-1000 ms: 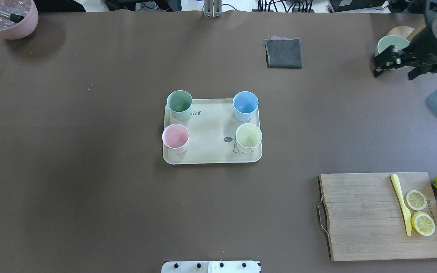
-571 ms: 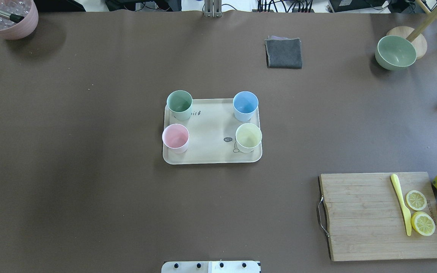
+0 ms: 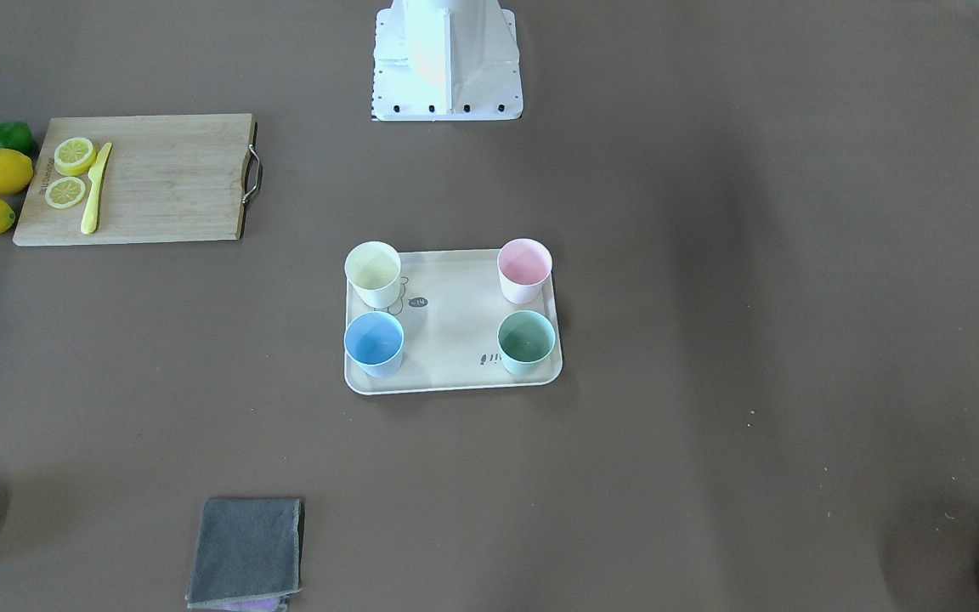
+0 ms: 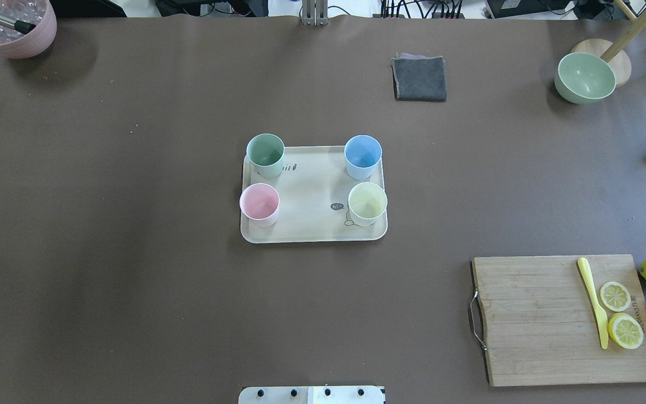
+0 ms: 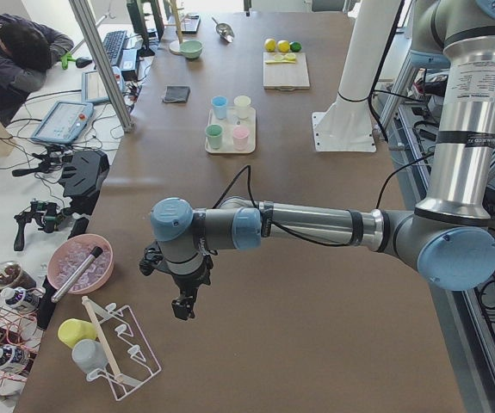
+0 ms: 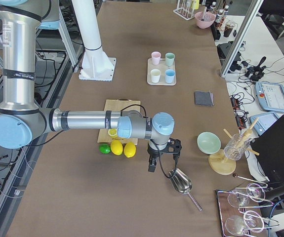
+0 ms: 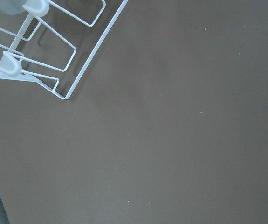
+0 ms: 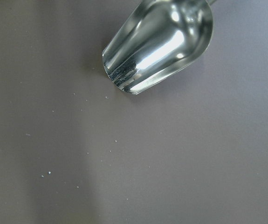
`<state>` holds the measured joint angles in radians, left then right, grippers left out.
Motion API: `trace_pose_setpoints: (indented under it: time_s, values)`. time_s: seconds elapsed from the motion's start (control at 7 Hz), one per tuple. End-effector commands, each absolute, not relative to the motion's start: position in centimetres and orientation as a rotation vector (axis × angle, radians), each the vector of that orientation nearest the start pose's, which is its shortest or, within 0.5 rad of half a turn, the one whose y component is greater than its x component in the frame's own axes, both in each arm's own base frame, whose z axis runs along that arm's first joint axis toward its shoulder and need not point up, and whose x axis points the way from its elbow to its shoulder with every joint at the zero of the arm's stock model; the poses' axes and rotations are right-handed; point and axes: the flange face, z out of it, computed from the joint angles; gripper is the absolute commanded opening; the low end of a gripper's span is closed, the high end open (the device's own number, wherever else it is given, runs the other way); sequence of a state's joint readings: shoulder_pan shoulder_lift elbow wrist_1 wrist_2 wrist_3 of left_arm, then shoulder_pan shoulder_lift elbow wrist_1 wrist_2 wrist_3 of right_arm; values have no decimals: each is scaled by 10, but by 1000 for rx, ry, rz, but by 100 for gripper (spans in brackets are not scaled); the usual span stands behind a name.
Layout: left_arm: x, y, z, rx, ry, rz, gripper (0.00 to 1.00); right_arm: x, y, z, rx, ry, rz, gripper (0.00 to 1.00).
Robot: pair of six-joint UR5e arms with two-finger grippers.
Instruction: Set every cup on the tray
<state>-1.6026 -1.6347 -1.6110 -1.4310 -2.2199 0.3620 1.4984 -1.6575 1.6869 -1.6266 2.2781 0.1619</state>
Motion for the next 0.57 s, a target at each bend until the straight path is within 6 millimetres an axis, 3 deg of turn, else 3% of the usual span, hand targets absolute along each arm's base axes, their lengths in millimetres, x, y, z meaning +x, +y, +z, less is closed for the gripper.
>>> trace_pose_setpoints:
  time_s: [0.0, 0.43]
  values:
    - [-88, -511, 615, 122, 637, 324, 99, 40, -456, 649, -97, -698, 104, 100]
    - [-88, -510, 615, 123, 637, 324, 98, 39, -458, 646, -93, -709, 100, 100]
